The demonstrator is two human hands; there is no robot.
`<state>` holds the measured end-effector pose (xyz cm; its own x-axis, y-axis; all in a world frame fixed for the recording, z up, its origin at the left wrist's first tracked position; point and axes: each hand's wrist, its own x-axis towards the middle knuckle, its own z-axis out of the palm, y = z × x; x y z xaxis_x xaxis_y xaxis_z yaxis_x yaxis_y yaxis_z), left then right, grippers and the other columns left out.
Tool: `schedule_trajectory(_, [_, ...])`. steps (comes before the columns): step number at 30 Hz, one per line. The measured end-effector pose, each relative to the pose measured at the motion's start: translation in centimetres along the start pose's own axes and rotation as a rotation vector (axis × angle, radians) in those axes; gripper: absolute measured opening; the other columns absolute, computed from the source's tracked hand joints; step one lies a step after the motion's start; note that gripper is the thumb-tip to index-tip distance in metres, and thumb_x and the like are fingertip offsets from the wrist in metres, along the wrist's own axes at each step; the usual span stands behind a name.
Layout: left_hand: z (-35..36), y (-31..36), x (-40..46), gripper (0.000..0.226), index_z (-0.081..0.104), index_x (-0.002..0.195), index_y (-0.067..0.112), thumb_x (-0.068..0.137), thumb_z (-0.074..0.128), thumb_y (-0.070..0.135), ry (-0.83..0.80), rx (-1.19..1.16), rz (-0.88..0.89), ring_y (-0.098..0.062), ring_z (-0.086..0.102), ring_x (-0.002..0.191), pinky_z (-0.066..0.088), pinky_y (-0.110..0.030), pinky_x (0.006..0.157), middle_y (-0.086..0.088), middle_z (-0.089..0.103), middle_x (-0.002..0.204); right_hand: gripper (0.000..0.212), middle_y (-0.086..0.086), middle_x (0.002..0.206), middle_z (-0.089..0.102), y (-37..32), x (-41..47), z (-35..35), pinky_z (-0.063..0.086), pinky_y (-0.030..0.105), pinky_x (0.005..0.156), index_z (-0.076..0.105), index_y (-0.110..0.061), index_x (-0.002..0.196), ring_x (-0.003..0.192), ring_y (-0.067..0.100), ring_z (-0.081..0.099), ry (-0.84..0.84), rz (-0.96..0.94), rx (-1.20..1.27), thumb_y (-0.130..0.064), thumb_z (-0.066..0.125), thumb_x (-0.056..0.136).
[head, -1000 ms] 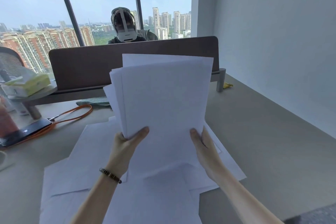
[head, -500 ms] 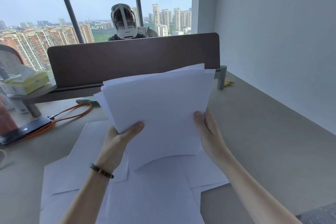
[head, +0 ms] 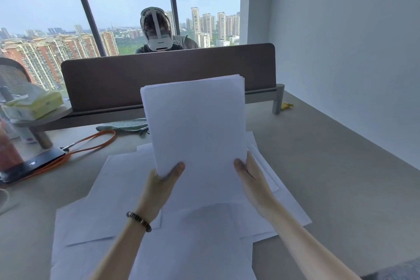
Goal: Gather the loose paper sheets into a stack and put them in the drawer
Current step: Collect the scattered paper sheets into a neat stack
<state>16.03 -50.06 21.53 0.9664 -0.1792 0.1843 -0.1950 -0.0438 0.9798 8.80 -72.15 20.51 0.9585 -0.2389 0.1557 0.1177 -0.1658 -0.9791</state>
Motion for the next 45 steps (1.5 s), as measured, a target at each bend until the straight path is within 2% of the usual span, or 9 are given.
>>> schedule_trajectory(4, [-0.9, 1.0, 1.0, 0.015, 0.074, 0.091, 0.018, 0.095, 0.064, 0.027, -0.034, -0.002, -0.070, -0.008, 0.075, 0.079, 0.060, -0.034, 0.071, 0.009, 0.079, 0.081, 0.027, -0.016, 0.115, 0.070, -1.4, 0.9, -0.5, 0.052, 0.043, 0.097, 0.060, -0.041, 0.116, 0.110, 0.012, 0.065, -0.042, 0.084, -0.058, -0.035, 0.040, 0.098])
schedule_trajectory(7, [-1.9, 0.5, 1.1, 0.019, 0.072, 0.098, 0.007, 0.098, 0.057, 0.020, -0.101, -0.151, -0.318, -0.019, 0.076, 0.072, 0.062, -0.033, 0.061, -0.005, 0.079, 0.083, 0.032, 0.000, 0.091, 0.065, -1.2, 1.7, -1.5, 0.047, 0.036, 0.077, 0.055, -0.018, 0.089, 0.088, 0.023, 0.060, -0.025, 0.211, -0.346, -0.045, 0.040, 0.097])
schedule_trajectory(13, [-3.7, -2.8, 0.8, 0.025, 0.068, 0.109, 0.000, 0.095, 0.062, 0.021, -0.086, -0.142, -0.585, -0.026, 0.076, 0.069, 0.063, -0.035, 0.058, -0.014, 0.078, 0.087, 0.054, 0.017, 0.131, 0.055, 2.1, 1.7, -4.4, 0.038, 0.046, 0.097, 0.047, -0.014, 0.131, 0.124, 0.036, 0.048, 0.147, 0.369, -1.231, -0.056, 0.033, 0.100])
schedule_trajectory(17, [-3.5, -3.5, 1.3, 0.031, 0.067, 0.112, -0.001, 0.094, 0.064, 0.024, -0.091, -0.082, -0.613, -0.029, 0.073, 0.076, 0.061, -0.033, 0.056, -0.017, 0.075, 0.095, 0.060, 0.020, 0.136, 0.051, 2.4, 2.6, -4.6, 0.041, 0.045, 0.102, 0.039, -0.008, 0.140, 0.130, 0.038, 0.044, 0.076, 0.369, -1.000, -0.049, 0.049, 0.098])
schedule_trajectory(23, [-3.2, -3.8, 1.5, 0.035, 0.066, 0.114, -0.003, 0.094, 0.065, 0.025, -0.081, -0.084, -0.623, -0.032, 0.073, 0.079, 0.062, -0.036, 0.058, -0.021, 0.074, 0.102, 0.029, 0.014, 0.108, 0.052, 2.2, 3.4, -5.1, 0.039, 0.037, 0.080, 0.044, -0.009, 0.092, 0.115, 0.036, 0.054, 0.105, 0.381, -0.964, -0.034, 0.059, 0.095])
schedule_trajectory(28, [-3.4, -3.9, 1.5, 0.038, 0.065, 0.118, -0.003, 0.093, 0.066, 0.026, -0.083, -0.086, -0.638, -0.037, 0.070, 0.090, 0.063, -0.038, 0.063, -0.026, 0.071, 0.113, 0.036, 0.017, 0.125, 0.050, 3.2, 3.8, -4.7, 0.035, 0.039, 0.090, 0.049, -0.008, 0.119, 0.124, 0.037, 0.038, 0.090, 0.382, -0.966, -0.030, 0.060, 0.093])
schedule_trajectory(33, [-3.2, -3.9, 1.5, 0.035, 0.065, 0.116, -0.003, 0.093, 0.065, 0.024, -0.088, -0.095, -0.636, -0.036, 0.070, 0.089, 0.063, -0.039, 0.066, -0.024, 0.071, 0.111, 0.029, 0.005, 0.105, 0.056, 2.1, 4.3, -5.1, 0.040, 0.029, 0.061, 0.052, -0.008, 0.106, 0.093, 0.024, 0.054, 0.134, 0.388, -0.552, -0.019, 0.071, 0.087])
schedule_trajectory(39, [-3.0, -3.9, 1.4, 0.028, 0.067, 0.111, 0.000, 0.095, 0.064, 0.022, -0.093, -0.098, -0.621, -0.030, 0.072, 0.077, 0.063, -0.037, 0.062, -0.018, 0.075, 0.097, 0.024, 0.009, 0.101, 0.069, 2.4, 5.0, -5.2, 0.057, 0.044, 0.088, 0.060, -0.012, 0.098, 0.095, 0.030, 0.068, 0.150, 0.448, -0.343, -0.015, 0.078, 0.081])
schedule_trajectory(45, [-3.0, -4.1, 1.5, 0.026, 0.068, 0.107, 0.001, 0.094, 0.065, 0.023, -0.082, -0.067, -0.591, -0.026, 0.074, 0.069, 0.061, -0.033, 0.056, -0.012, 0.078, 0.084, 0.029, 0.014, 0.099, 0.074, 2.6, 5.5, -5.2, 0.057, 0.042, 0.083, 0.065, -0.003, 0.107, 0.090, 0.032, 0.072, 0.146, 0.446, -0.119, -0.002, 0.077, 0.081])
